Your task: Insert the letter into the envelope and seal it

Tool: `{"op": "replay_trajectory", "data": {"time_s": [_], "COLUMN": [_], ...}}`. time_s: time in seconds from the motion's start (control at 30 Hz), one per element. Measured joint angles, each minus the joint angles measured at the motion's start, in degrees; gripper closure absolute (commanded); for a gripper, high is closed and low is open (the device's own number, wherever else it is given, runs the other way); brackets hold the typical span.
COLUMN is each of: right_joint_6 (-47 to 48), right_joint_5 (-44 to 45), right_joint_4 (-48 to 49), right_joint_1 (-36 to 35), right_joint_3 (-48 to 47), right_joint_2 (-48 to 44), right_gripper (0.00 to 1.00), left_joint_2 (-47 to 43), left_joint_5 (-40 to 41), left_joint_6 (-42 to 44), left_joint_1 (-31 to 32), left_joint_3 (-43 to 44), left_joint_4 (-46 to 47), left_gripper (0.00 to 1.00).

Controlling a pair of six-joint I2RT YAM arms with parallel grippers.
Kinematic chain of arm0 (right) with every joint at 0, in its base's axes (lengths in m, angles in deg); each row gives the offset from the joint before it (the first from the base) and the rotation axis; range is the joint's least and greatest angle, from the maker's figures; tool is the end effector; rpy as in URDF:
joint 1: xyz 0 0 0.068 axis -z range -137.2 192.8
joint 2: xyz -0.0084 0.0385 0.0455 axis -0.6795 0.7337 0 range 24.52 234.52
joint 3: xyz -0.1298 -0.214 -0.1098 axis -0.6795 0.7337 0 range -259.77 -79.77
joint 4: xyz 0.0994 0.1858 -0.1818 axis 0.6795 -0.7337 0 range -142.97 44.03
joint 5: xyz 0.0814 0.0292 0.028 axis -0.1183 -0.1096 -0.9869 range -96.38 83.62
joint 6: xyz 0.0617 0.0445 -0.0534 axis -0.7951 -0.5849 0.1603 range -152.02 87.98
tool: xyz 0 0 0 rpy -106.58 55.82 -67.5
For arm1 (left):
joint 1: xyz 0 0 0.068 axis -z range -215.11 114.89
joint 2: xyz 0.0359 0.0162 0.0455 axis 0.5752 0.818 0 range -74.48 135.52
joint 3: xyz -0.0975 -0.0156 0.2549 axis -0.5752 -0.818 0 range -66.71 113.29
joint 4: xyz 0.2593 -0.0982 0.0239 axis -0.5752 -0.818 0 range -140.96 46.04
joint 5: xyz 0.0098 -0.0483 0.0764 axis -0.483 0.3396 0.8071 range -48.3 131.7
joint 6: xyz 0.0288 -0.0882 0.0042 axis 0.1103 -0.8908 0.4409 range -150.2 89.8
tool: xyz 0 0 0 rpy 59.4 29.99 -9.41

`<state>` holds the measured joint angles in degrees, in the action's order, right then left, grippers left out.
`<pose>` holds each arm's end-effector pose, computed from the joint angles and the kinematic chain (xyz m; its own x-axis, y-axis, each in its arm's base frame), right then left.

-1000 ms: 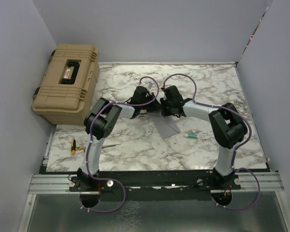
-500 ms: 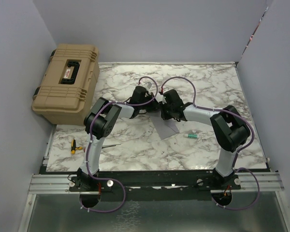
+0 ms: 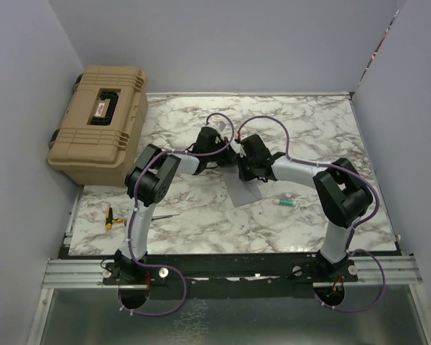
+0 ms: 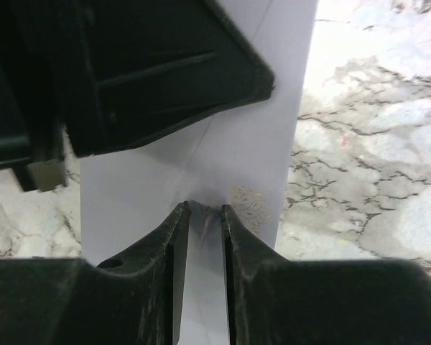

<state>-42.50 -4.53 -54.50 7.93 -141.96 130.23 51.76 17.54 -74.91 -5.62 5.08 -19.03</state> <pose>0.3465 0.2382 0.1063 -0.7372 -0.2921 -0.6093 -0.4282 0.8995 0.0868 0.4261 -0.2803 0.0738 -0.8389 -0.2629 -0.4767 0.2379 0.6105 -0.7554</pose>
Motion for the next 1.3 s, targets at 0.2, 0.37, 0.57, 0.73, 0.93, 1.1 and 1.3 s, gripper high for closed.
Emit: {"op": "replay_trajectory", "data": {"time_s": [0.2, 0.37, 0.57, 0.73, 0.93, 1.1, 1.3], "right_joint_6": [-1.2, -3.7, -7.2, -9.3, -11.1, -11.3, -12.2], "right_joint_5": [1.9, 4.3, 6.4, 6.7, 6.7, 6.4, 6.2], "right_joint_4": [-5.4, -7.4, -9.0, -9.3, -8.1, -10.3, -15.7], "right_joint_1": [-1.9, -2.7, -3.1, -3.1, -3.1, -4.1, -5.6], "right_joint_3": [-3.5, -5.2, -6.3, -5.9, -2.3, 0.4, 1.5], "right_joint_2": [1.6, 2.6, 3.4, 3.2, 0.3, -2.6, -4.8], "right_gripper": [0.68, 0.67, 0.67, 0.72, 0.77, 0.8, 0.83], "left_joint_2": [0.8, 0.8, 0.9, 1.5, 2.5, 3.0, 3.2], "left_joint_5": [-0.1, -0.1, -0.5, -2.1, -4.2, -4.9, -5.2], "left_joint_6": [0.3, 0.4, 0.7, 1.7, 3.8, 4.5, 4.7], "left_joint_1": [0.0, -0.1, -0.2, -0.5, -1.0, -1.2, -1.2], "left_joint_3": [2.5, 2.9, 3.1, 4.2, 6.1, 7.3, 7.8], "left_joint_4": [-3.1, -4.0, -4.4, -5.2, -6.5, -7.5, -8.0], "left_gripper": [1.0, 1.0, 1.0, 1.0, 1.0, 1.0, 1.0]}}
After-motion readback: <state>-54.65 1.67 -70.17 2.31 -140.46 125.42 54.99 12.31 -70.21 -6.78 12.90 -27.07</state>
